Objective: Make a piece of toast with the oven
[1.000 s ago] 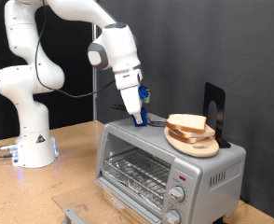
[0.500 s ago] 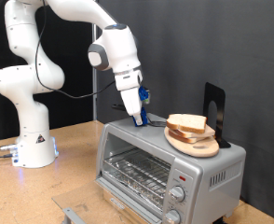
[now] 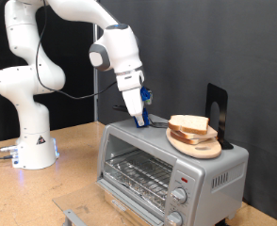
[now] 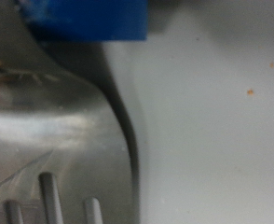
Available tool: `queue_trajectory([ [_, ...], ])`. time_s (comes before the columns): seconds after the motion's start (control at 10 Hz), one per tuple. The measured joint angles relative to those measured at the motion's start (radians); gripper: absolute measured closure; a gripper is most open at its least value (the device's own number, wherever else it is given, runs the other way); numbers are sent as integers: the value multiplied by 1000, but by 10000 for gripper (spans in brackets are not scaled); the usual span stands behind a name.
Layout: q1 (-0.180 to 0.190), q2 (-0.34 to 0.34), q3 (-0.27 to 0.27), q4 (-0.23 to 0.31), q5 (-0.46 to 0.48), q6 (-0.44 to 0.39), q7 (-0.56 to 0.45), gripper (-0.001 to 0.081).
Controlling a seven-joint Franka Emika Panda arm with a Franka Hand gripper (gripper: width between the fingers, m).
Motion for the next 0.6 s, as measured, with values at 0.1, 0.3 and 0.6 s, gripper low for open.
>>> queue_trajectory([
  [0.1,0,0,0,0,0,0,0,1],
  [0.3,1,0,0,0,1,0,0,1],
  [0.6,1,0,0,1,1,0,0,128],
])
